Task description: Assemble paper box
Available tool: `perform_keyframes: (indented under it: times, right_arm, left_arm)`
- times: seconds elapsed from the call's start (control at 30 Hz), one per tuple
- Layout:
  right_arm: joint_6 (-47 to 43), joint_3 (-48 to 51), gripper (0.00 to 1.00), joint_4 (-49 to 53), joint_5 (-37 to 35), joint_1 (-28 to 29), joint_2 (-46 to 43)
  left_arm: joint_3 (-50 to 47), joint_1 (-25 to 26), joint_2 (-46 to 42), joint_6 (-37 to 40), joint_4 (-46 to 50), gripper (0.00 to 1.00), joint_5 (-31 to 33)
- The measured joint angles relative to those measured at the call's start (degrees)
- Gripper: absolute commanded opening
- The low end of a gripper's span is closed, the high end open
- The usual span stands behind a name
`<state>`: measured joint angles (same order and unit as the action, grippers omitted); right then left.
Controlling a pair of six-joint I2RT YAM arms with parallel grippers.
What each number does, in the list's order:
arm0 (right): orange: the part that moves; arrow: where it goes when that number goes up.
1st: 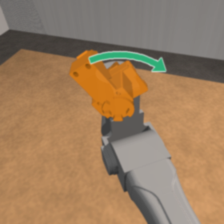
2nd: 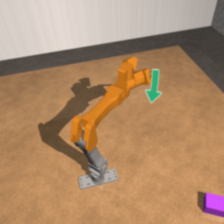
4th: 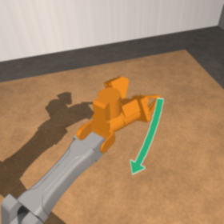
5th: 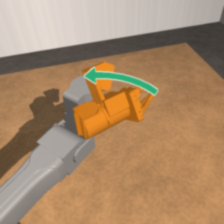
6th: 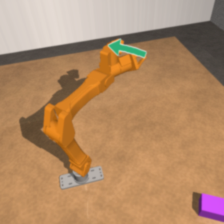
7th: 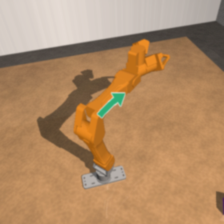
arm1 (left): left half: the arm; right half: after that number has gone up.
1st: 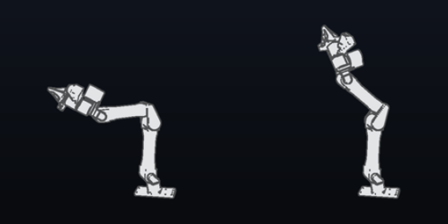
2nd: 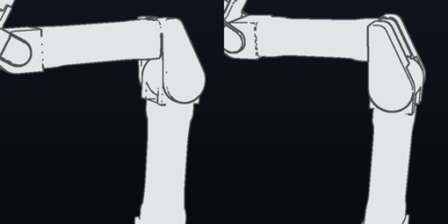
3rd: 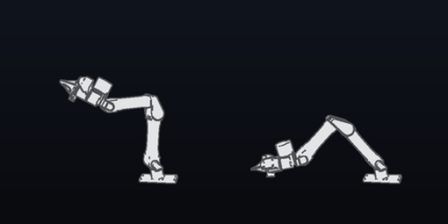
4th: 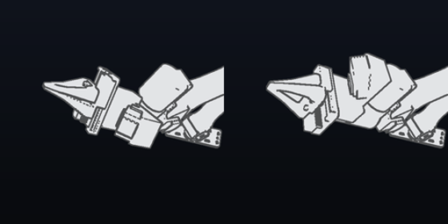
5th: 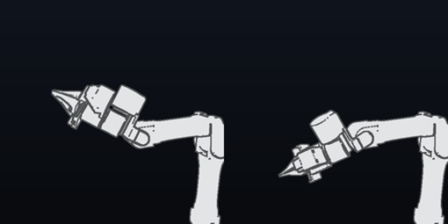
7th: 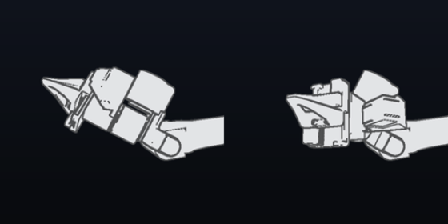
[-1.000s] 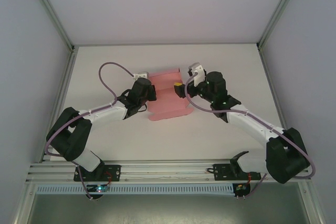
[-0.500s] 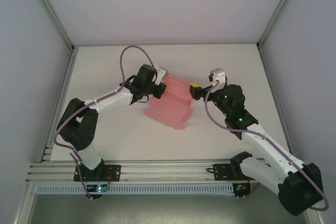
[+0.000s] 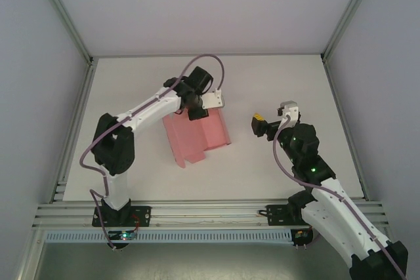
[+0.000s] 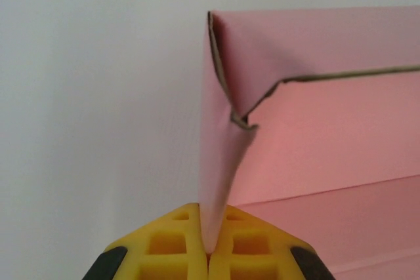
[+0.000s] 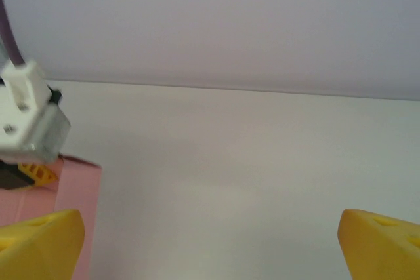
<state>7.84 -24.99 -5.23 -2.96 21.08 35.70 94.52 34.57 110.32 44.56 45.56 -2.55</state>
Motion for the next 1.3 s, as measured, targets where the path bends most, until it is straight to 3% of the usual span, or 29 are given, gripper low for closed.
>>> perform_keyframes:
  times: [0.2,0.5,0.8,1.0,1.3]
  right_arm:
    - [0.5,0.3,0.98,0.7,-0.7,-0.6,-1.2]
    - [0.9,0.3,0.98,1.4,-0.7,-0.7,-1.2]
    - [0.9,0.3,0.98,3.0,-0.9,-1.5,-1.2]
    - [1.0,0.3,0.98,3.4,-1.1,-1.5,-1.3]
    - [1.3,0.3,0.98,3.8,-1.1,-2.2,-1.9]
  left_arm:
    - [2.0,4.9,5.6,10.8,4.5,0.00,5.9]
    - [7.3,9.2,16.7,19.7,4.9,0.00,16.6]
    - [2.6,10.8,15.3,25.8,-6.2,0.00,17.7]
    - [-0.7,10.9,14.3,28.1,-14.3,0.34,17.4]
    - [-2.5,10.9,14.1,27.5,-19.0,0.62,14.5]
